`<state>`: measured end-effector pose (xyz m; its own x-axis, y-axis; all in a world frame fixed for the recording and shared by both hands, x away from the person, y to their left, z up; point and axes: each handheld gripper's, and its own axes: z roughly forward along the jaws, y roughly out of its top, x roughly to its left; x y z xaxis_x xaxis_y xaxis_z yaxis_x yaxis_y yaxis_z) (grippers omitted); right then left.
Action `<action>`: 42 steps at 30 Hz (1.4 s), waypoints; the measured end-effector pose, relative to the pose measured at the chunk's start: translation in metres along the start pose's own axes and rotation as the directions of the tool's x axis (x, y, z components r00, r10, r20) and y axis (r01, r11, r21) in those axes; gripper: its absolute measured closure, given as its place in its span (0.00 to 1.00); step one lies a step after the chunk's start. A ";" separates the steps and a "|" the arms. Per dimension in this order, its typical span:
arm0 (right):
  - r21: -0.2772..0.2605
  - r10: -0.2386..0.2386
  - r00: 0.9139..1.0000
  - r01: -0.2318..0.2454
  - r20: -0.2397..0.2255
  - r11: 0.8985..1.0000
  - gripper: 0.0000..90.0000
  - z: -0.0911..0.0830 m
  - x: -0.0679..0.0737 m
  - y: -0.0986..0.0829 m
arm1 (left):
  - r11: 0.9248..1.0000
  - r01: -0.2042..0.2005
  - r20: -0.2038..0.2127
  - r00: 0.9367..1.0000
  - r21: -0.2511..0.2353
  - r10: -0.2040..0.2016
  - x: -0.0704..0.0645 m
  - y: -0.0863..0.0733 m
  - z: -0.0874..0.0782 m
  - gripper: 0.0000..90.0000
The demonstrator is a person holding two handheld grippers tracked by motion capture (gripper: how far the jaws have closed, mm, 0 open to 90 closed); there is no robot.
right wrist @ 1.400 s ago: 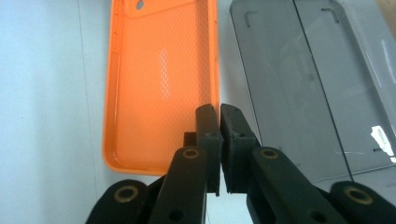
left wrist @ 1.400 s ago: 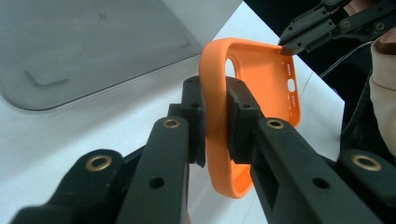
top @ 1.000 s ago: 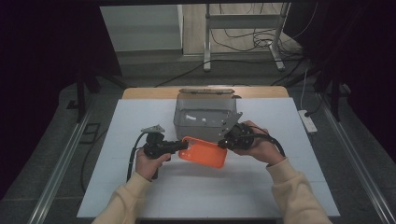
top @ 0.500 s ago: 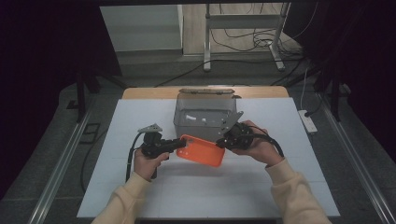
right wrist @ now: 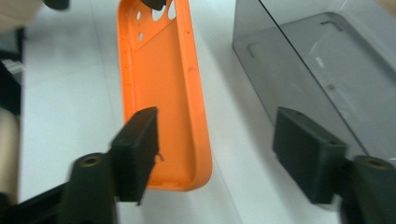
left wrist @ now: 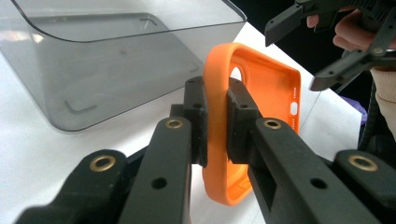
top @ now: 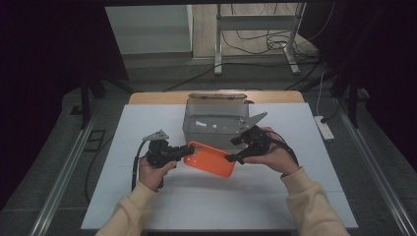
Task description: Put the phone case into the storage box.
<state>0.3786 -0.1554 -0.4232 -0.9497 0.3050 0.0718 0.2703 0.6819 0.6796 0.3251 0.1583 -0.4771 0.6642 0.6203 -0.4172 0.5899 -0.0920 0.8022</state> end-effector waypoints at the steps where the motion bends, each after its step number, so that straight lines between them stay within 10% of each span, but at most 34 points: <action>1: -0.010 0.010 1.000 -0.010 -0.009 1.000 0.31 -0.001 -0.001 -0.001 | 1.000 0.001 -0.003 1.000 -0.002 -0.001 0.000 0.000 -0.001 0.91; 13: -0.078 0.061 0.991 -0.052 0.115 0.996 0.11 -0.005 0.000 -0.011 | 0.999 -0.033 -0.030 0.999 -0.018 0.032 -0.002 0.000 -0.007 0.90; 42: -0.140 0.113 0.993 -0.109 0.019 0.984 0.19 -0.007 0.001 -0.022 | 0.996 -0.081 -0.049 0.996 -0.040 0.079 -0.011 -0.001 -0.004 0.90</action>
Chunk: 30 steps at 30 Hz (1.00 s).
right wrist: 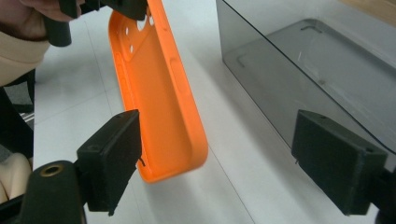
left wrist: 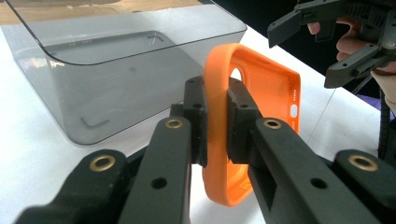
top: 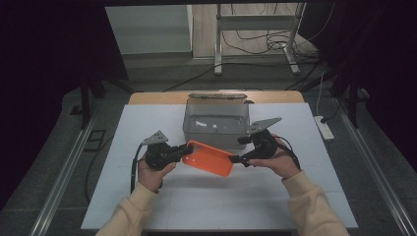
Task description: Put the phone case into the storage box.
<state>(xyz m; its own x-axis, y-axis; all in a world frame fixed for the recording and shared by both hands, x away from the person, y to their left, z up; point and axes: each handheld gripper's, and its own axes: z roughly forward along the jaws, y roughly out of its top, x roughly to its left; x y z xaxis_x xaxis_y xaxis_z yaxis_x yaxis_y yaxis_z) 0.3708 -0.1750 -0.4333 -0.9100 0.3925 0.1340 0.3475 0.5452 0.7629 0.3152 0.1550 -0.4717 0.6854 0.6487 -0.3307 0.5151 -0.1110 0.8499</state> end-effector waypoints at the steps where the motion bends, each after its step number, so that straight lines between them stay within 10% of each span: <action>1: -0.006 0.001 1.000 -0.001 -0.003 1.000 0.20 0.000 0.000 0.000 | 1.000 -0.001 0.000 1.000 0.001 0.001 0.000 0.000 0.000 0.90; 30: -0.036 0.037 0.997 -0.040 -0.065 0.999 0.24 0.024 0.008 0.009 | 1.000 -0.025 0.014 1.000 0.010 0.025 -0.006 -0.002 0.007 0.90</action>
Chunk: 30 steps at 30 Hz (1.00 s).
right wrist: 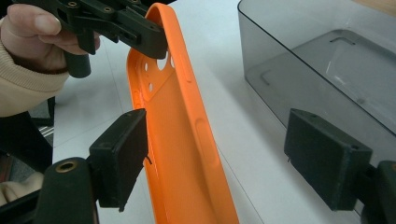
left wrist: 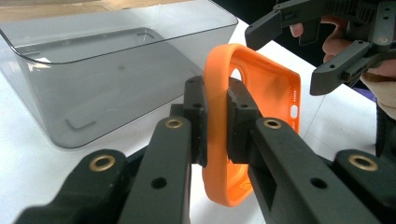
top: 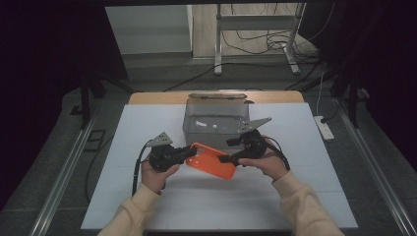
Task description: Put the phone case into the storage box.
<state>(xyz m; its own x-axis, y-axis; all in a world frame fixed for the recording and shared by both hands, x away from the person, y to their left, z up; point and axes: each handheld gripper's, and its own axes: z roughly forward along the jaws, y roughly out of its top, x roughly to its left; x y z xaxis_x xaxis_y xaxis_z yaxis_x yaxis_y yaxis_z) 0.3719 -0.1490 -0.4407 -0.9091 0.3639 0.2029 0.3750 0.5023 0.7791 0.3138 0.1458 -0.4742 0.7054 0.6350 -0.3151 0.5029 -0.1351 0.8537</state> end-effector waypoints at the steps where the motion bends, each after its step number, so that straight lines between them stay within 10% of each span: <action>1: -0.001 -0.002 1.000 0.002 -0.003 1.000 0.24 0.001 0.000 0.000 | 1.000 -0.001 -0.001 1.000 -0.001 0.001 0.000 0.000 0.000 0.90; 30: 0.019 0.012 0.999 -0.012 -0.033 1.000 0.30 0.013 0.004 0.001 | 1.000 -0.013 0.007 1.000 -0.001 0.013 -0.003 0.000 0.002 0.90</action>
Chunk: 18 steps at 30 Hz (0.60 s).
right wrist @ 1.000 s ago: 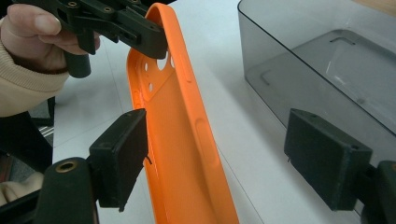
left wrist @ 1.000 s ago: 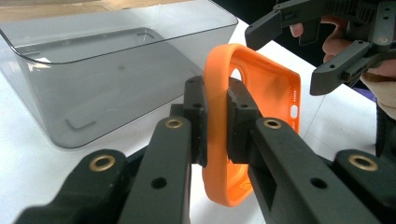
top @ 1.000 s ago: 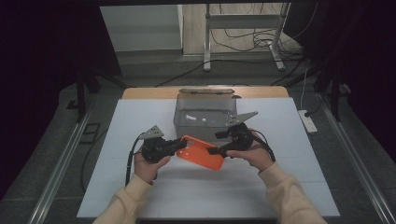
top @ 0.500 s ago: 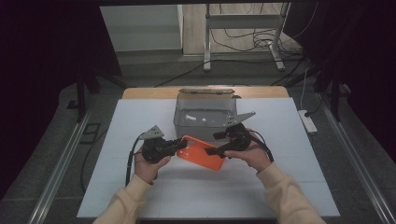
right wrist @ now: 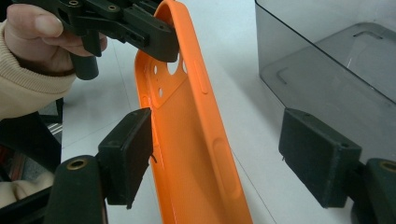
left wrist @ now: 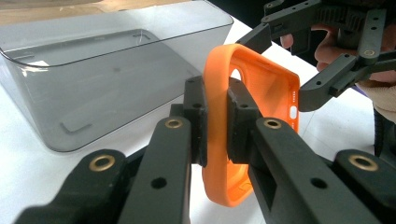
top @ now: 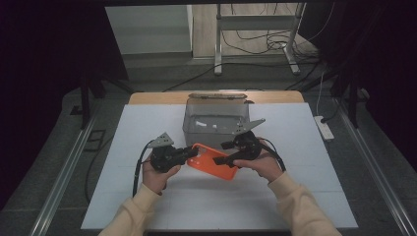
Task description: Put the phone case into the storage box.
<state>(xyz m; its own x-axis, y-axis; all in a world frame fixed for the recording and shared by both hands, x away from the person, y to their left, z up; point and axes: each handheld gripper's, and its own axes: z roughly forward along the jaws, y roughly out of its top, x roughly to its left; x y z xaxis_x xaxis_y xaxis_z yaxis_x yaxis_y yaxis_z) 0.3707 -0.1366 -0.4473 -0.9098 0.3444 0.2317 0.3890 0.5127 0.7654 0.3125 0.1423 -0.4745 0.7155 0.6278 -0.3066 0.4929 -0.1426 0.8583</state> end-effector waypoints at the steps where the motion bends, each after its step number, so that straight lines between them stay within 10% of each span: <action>1: 0.000 0.004 1.000 -0.004 -0.006 1.000 0.32 0.001 0.000 0.000 | 1.000 -0.001 0.000 1.000 0.000 0.001 0.000 0.000 0.000 0.90; 18: 0.030 -0.001 0.999 0.002 -0.036 1.000 0.58 0.008 0.001 -0.003 | 1.000 -0.013 0.008 1.000 0.002 0.013 -0.004 0.000 0.004 0.90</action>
<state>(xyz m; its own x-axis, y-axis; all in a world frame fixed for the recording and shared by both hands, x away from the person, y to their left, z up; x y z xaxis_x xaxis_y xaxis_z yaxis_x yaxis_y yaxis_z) 0.3697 -0.1314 -0.4537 -0.9149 0.3152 0.2524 0.3911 0.5364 0.7478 0.3113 0.1363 -0.4753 0.7255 0.6199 -0.2990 0.4846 -0.1517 0.8614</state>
